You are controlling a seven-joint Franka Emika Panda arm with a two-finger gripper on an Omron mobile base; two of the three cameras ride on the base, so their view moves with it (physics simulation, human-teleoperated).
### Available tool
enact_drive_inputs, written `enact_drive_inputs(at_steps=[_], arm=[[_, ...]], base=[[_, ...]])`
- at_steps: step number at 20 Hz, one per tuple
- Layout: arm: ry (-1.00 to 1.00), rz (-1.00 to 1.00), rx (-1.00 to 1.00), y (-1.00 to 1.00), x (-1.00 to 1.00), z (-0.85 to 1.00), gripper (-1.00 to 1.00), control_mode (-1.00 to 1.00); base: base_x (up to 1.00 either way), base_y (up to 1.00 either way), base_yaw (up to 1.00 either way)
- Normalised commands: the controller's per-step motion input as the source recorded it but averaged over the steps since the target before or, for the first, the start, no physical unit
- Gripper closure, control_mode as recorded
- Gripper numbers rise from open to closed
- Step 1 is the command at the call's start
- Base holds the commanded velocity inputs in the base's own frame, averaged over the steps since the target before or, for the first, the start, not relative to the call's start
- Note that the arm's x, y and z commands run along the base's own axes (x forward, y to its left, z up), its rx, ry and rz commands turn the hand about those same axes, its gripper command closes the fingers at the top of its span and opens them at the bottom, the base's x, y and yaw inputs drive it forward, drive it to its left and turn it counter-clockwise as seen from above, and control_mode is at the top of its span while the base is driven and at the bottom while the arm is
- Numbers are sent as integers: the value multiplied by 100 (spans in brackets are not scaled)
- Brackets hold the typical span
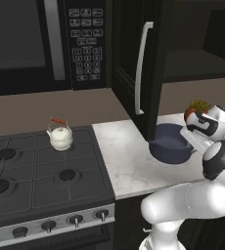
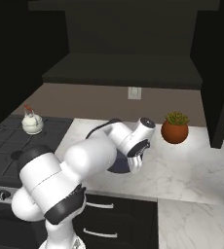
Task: Pick the kettle from the cabinet and place it on a stove burner. Then pick the pot from the counter and place it on another stove burner. Finally, turn both burners on.
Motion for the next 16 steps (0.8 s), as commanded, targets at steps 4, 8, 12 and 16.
enact_drive_inputs(at_steps=[4,8,12,16], arm=[[0,0,0,0,0,-2,100,-100],[-5,0,0,0,-11,0,100,-100],[-5,0,0,0,-18,0,100,-100],[0,-2,0,0,-25,1,100,-100]], base=[[0,0,0],[0,0,0],[0,0,0],[0,0,0]])
